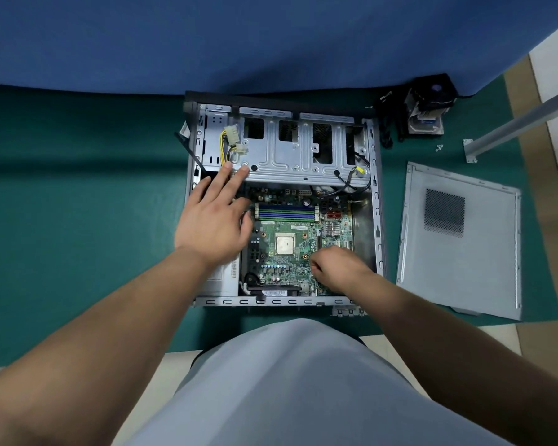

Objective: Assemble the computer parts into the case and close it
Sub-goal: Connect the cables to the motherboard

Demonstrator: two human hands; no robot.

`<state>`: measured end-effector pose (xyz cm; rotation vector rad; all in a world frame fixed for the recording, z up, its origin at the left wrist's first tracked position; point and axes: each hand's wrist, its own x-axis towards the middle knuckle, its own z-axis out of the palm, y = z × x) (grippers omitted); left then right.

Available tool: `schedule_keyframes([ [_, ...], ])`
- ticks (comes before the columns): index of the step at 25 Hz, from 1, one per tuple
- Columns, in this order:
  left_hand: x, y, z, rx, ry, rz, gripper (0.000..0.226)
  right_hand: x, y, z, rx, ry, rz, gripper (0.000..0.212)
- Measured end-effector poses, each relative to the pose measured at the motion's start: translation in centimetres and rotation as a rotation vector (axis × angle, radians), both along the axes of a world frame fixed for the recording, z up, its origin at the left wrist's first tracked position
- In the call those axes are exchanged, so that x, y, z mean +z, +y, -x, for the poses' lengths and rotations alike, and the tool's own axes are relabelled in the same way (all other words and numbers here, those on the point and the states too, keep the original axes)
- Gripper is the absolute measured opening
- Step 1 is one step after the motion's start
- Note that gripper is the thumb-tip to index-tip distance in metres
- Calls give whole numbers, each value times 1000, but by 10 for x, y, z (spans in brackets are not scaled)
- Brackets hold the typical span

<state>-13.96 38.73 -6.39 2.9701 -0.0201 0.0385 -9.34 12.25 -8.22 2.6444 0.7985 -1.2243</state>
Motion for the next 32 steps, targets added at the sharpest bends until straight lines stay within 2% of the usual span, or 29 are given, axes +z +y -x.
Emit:
schedule_keyframes([
  [32, 6, 1, 1, 4, 0, -7, 45, -11, -1, 2, 58, -12, -13, 12],
])
